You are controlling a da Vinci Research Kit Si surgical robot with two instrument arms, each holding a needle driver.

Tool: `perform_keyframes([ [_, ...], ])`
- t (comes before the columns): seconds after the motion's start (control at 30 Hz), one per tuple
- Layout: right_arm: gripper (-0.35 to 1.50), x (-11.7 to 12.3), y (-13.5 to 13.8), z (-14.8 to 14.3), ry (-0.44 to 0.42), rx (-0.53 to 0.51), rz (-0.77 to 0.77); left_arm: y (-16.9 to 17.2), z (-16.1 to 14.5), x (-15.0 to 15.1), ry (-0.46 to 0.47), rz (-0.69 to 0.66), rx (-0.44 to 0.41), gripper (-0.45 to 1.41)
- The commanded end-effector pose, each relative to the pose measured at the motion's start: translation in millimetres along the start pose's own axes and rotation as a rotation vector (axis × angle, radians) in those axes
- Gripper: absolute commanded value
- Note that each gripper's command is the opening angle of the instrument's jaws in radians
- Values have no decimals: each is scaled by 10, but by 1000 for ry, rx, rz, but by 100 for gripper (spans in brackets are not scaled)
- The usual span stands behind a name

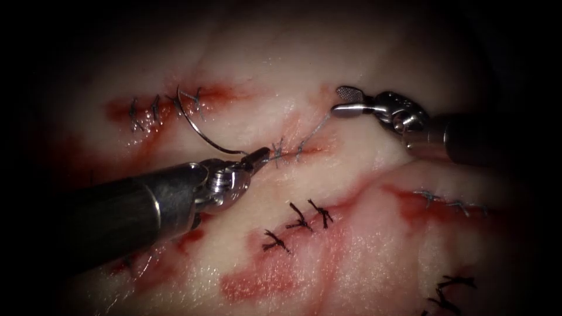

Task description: Wound Closure

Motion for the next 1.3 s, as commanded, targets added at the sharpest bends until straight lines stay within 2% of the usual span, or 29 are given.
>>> perform_keyframes([
  [0.03, 108, 9, -5, 0, 8, -22, -54, -6, 12, 2, 1, 3, 3, -45],
  [0.1, 62, 21, -11, -13, 24, -84, -125, -9, 23, 1, 16, 8, 8, -45],
  [0.17, 42, 29, -19, -23, 19, -152, -167, -10, 36, -4, 25, 25, 2, -45],
  [0.2, 9, 29, -22, -24, 19, -147, -167, -11, 41, -6, 28, 33, -8, -45],
  [0.23, -35, 27, -25, -23, 18, -114, -169, -12, 45, -8, 31, 47, -13, -45],
  [0.5, -35, -1, -41, 15, -12, -22, -206, -31, 72, -30, 55, 62, -33, -45],
  [0.57, -35, -8, -41, 22, -19, -11, -225, -33, 76, -34, 60, 64, -39, -45],
  [0.67, -35, -32, -33, 32, -26, 42, -250, -36, 87, -41, 69, 71, -47, -45],
  [0.73, -35, -35, -33, 34, -25, 64, -253, -36, 89, -42, 70, 72, -52, -45],
  [0.8, -35, -43, -34, 44, -24, 115, -264, -36, 94, -44, 71, 76, -57, -45],
  [0.87, -35, -51, -44, 62, -11, 197, -278, -36, 101, -46, 72, 79, -60, -45],
  [0.97, -35, -55, -59, 72, -4, 263, -284, -36, 110, -46, 75, 86, -54, -45],
  [1.1, -35, -56, -63, 69, 1, 277, -286, -36, 119, -48, 72, 71, -53, -45],
  [1.2, -35, -54, -55, 63, 18, 281, -284, -33, 126, -50, 71, 64, -51, -45],
  [1.3, -35, -56, -53, 62, 50, 291, -228, -33, 131, -51, 70, 67, -54, -45],
])
